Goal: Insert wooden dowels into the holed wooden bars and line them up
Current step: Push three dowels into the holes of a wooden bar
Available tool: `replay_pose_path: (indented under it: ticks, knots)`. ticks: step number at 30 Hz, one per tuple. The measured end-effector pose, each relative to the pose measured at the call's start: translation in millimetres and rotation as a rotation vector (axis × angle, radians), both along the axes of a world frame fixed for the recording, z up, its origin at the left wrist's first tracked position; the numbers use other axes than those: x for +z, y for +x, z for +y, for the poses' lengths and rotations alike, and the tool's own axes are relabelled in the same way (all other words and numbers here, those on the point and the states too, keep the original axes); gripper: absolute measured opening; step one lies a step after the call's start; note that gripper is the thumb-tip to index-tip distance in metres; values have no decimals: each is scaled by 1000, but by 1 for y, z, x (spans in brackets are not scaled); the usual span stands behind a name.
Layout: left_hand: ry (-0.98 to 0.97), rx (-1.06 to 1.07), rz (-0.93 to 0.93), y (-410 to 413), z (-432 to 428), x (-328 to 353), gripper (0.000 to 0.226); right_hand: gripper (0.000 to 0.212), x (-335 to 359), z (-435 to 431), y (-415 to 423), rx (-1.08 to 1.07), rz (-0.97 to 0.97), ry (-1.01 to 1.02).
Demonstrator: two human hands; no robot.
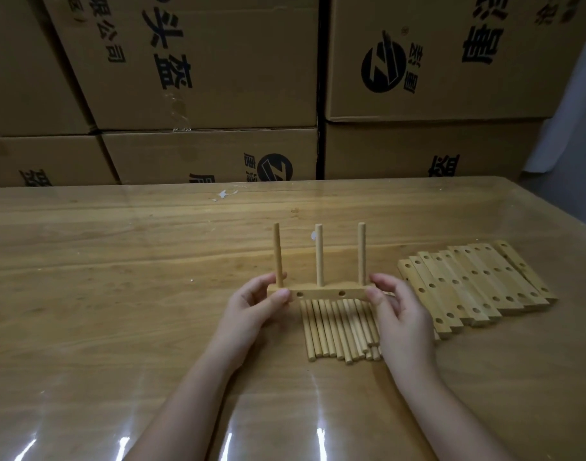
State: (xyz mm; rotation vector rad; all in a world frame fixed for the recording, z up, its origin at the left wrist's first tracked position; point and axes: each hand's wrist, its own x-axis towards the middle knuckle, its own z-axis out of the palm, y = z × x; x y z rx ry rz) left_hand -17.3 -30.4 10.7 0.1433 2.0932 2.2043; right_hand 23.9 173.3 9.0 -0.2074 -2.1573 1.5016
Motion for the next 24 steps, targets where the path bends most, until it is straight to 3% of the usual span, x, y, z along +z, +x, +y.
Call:
replay_pose_path:
  ticks: [4, 9, 12, 16, 24]
  knots:
    - [-87, -10, -32, -2, -2, 6, 28, 30, 0, -1, 0, -15, -24, 143]
    - [-58, 100, -102, -16, 1, 6, 24, 27, 0, -4, -1, -63, 10, 299]
    - [-243, 149, -70, -41, 0, 7, 34, 19, -3, -5, 0, -30, -19, 379]
    - [-301, 167, -51, -80, 4, 10, 46, 15, -4, -8, 0, 2, 43, 441]
    - [-593, 207, 20, -145, 21, -4, 47, 22, -7, -8, -5, 13, 175, 536]
